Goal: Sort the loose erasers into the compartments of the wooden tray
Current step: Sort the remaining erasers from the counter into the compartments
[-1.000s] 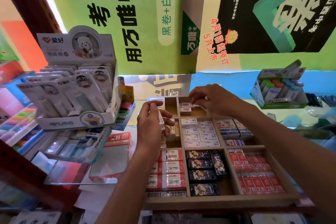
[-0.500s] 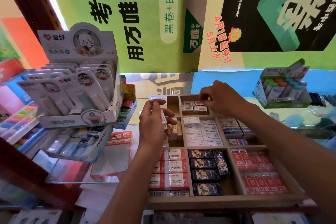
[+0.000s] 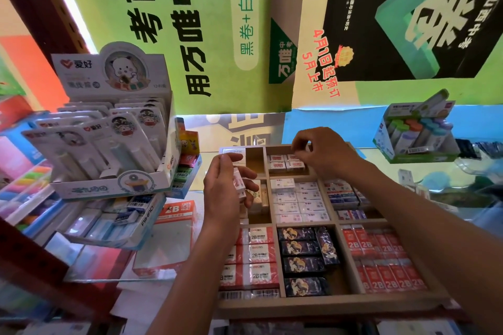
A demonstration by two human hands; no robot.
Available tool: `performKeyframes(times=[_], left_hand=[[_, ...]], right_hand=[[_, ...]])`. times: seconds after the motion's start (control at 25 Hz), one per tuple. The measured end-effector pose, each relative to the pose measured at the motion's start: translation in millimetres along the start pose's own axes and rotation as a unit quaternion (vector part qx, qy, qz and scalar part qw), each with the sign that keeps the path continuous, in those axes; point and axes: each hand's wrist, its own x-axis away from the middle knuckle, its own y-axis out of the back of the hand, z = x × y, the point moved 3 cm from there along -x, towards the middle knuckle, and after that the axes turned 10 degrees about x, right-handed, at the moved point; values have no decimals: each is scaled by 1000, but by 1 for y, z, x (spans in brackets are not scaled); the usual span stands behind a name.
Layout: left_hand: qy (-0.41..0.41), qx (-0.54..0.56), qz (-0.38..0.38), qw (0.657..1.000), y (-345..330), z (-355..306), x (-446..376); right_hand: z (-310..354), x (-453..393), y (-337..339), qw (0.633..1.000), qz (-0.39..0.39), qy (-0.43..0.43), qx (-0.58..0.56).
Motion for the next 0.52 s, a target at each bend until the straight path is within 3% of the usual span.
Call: performKeyframes(times=[0.08,0.16,0.28,0.44,0.52], left_hand=[[7,23,4,1000,-1,0,0],[17,37,8,999,-1,2,-1],[38,57,18,998,0,4,0],[25,57,26,998,-4,1,2],[22,59,16,998,-4,1,0]], right_hand=[[23,13,15,989,-56,16,-136],[65,30,26,969,-15,95,-228],[107,43,23,960,26,191,-204],[108,38,17,971,-3,137,-194],[113,45,14,986,-32,116,-112]])
